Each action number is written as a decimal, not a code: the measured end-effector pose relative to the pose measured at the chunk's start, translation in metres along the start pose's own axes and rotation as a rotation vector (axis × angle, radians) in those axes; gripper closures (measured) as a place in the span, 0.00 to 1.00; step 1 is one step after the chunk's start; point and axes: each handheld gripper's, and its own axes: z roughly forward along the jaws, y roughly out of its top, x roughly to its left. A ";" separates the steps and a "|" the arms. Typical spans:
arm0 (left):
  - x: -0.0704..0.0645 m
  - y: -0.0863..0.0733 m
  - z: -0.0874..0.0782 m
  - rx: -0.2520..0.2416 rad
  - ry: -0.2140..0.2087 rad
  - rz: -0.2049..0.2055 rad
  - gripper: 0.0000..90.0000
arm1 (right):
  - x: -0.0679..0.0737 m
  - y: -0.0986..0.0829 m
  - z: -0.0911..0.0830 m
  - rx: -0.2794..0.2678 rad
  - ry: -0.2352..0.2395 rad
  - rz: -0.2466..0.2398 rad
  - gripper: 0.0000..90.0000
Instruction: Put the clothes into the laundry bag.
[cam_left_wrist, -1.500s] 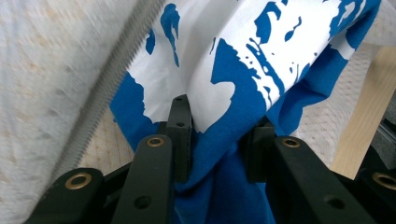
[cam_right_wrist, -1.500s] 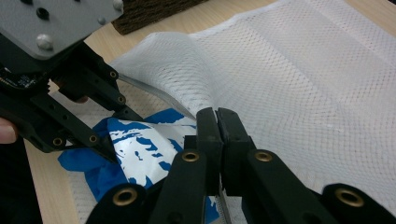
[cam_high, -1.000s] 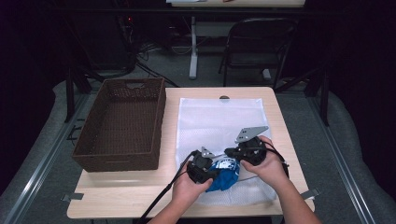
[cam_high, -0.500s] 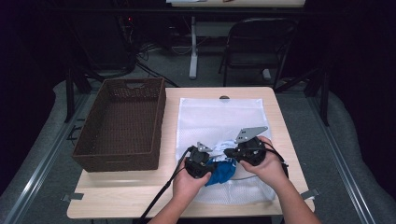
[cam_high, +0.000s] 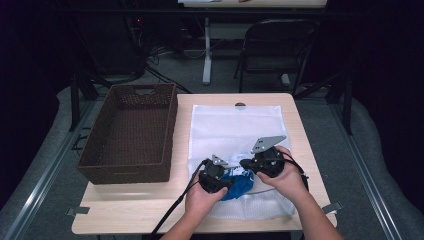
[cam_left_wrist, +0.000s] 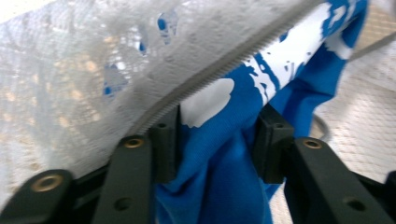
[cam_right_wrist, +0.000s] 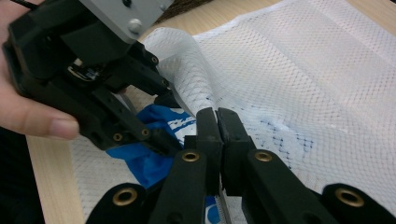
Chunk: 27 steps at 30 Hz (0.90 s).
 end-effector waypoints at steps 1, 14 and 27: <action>-0.001 -0.001 -0.001 -0.007 -0.005 -0.008 0.60 | 0.000 0.000 0.000 0.000 0.000 0.000 0.98; -0.011 -0.005 -0.018 -0.022 -0.019 0.060 0.45 | -0.001 0.000 0.000 -0.002 -0.001 0.002 0.98; -0.011 -0.015 -0.009 0.038 -0.014 0.075 0.43 | 0.000 0.000 0.000 -0.001 -0.002 0.003 0.98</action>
